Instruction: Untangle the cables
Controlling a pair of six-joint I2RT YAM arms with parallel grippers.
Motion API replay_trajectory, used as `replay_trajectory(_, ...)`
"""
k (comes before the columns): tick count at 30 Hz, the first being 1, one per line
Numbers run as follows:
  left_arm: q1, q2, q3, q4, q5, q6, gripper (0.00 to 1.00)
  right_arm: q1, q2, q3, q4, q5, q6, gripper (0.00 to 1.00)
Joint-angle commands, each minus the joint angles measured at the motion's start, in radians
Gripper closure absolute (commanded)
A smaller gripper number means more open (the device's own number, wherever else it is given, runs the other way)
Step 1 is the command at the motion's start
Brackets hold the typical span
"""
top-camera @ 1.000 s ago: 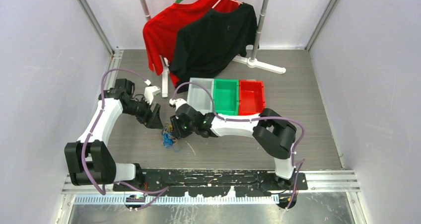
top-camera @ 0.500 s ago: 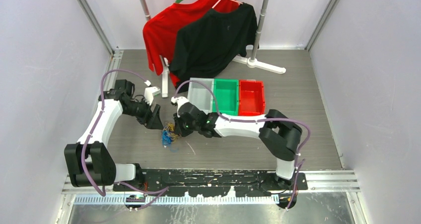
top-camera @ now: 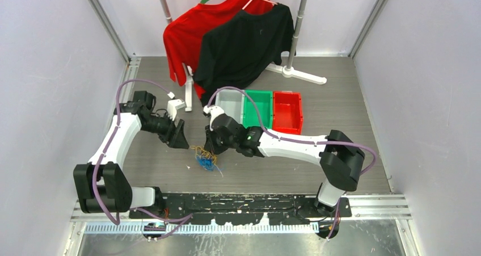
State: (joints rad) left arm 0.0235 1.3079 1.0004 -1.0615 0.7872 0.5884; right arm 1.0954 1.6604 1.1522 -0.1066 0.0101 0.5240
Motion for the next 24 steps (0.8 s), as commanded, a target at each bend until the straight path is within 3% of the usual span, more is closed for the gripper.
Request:
replay_trajectory(1, -0.020, -0.030, 0.059, -0.028, 0.074, -0.001, 0.36, -0.009, -0.061, 0.074, -0.014, -0.011, -0.012, 0.99)
replay_trajectory(11, -0.162, -0.092, 0.019, 0.022, 0.025, -0.070, 0.44, -0.009, -0.081, 0.076, 0.117, -0.099, 0.046, 0.99)
replay_trajectory(19, -0.184, -0.102, 0.008, 0.074, 0.024, -0.113, 0.52, -0.026, -0.135, 0.000, 0.288, -0.127, 0.155, 0.99)
replay_trajectory(24, -0.186, -0.114, 0.008, 0.080, 0.025, -0.112, 0.73, -0.049, -0.165, -0.087, 0.409, -0.136, 0.251, 0.99)
